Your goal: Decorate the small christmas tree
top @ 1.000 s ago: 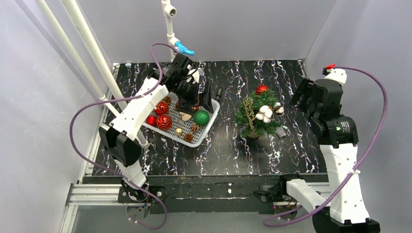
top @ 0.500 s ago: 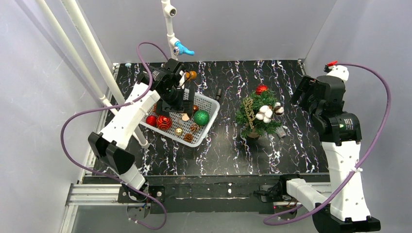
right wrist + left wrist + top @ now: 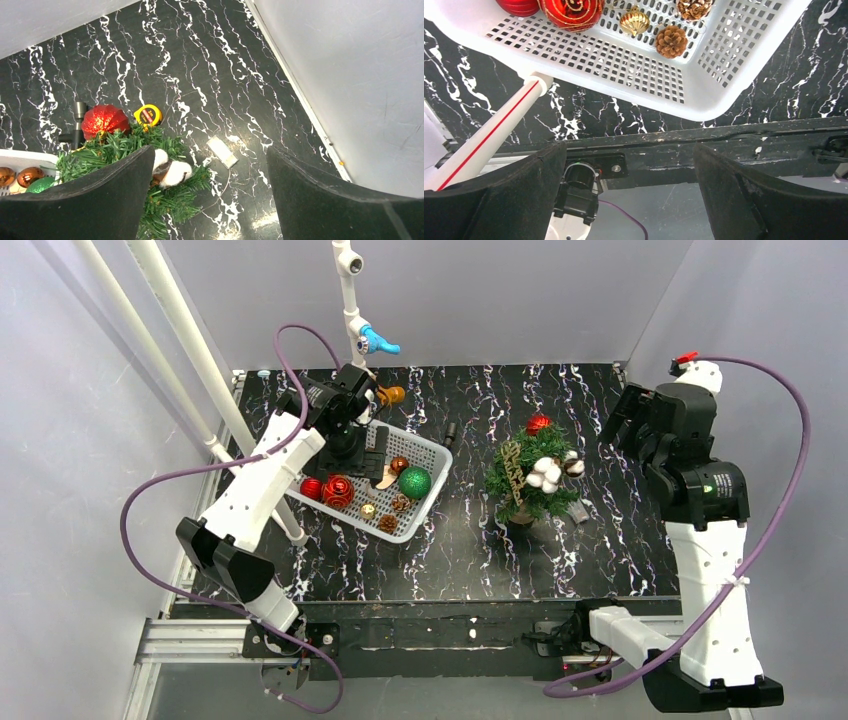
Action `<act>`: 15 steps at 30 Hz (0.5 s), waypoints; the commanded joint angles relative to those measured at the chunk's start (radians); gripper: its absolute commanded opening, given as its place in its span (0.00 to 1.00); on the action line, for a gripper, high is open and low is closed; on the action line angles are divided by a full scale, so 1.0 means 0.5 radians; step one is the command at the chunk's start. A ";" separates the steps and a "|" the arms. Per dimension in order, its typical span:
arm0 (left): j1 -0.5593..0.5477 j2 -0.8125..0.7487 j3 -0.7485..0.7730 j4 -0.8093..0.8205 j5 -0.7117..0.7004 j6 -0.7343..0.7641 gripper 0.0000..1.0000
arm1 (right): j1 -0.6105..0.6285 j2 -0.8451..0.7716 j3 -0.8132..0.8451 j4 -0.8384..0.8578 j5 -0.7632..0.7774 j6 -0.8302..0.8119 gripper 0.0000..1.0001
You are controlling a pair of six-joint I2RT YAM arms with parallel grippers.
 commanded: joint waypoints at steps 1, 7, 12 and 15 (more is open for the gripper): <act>0.007 0.029 0.094 -0.307 -0.108 0.043 1.00 | 0.003 0.018 0.113 0.011 0.016 -0.002 0.90; 0.012 0.047 0.134 -0.356 -0.159 0.115 1.00 | 0.003 0.070 0.123 0.010 -0.026 0.023 0.91; 0.026 -0.013 0.036 -0.296 -0.135 0.094 1.00 | 0.003 0.085 0.113 0.030 -0.047 0.005 0.91; 0.038 -0.020 0.029 -0.289 -0.134 0.086 1.00 | 0.003 0.097 0.114 0.027 -0.054 0.002 0.92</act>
